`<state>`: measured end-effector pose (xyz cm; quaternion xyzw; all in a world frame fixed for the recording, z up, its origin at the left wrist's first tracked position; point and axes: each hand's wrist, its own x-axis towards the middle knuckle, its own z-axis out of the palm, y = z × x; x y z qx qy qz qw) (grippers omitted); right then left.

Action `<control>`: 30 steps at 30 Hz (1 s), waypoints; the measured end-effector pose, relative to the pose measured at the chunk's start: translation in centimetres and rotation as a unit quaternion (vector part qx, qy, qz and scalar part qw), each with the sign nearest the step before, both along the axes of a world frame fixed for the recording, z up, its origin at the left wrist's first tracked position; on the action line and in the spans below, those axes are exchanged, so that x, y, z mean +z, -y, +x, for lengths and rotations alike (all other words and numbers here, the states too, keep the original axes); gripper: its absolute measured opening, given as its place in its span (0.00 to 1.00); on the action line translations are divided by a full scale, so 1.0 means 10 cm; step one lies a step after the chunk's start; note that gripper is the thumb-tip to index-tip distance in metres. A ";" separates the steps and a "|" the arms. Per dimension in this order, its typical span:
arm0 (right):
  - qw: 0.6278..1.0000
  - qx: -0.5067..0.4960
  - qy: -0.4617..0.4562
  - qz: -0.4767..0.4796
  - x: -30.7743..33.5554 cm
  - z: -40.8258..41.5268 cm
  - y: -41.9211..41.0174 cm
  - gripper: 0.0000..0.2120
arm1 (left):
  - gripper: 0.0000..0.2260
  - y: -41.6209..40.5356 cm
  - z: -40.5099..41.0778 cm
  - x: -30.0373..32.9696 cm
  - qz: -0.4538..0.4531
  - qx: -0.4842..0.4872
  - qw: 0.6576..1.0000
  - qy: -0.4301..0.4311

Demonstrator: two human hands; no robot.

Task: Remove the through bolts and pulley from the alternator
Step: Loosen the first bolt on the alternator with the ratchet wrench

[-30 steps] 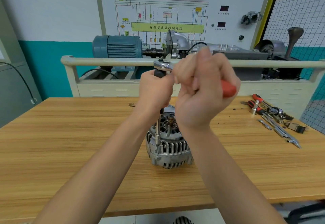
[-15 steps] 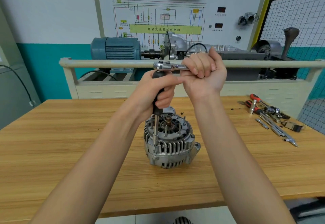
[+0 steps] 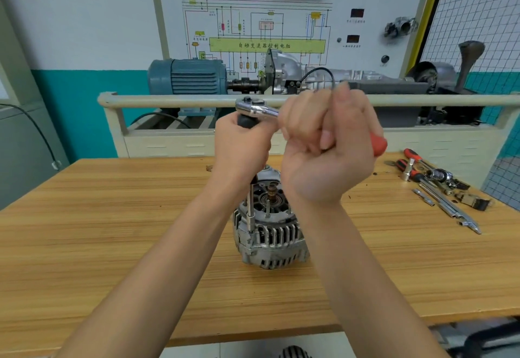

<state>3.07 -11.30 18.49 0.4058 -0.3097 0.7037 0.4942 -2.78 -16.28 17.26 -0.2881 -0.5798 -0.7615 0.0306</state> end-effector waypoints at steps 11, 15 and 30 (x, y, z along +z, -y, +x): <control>0.876 0.404 0.184 -0.188 0.19 -0.31 -0.53 0.23 | 0.19 0.15 -0.13 0.08 -0.080 -0.264 0.961 0.011; 0.926 0.295 0.167 -0.168 0.15 -0.18 -0.43 0.23 | 0.24 0.08 -0.10 0.07 -0.056 -0.167 0.984 0.037; 0.959 0.244 0.131 -0.055 0.15 -0.14 -0.35 0.23 | 0.17 0.16 -0.15 0.02 -0.027 -0.147 0.989 -0.009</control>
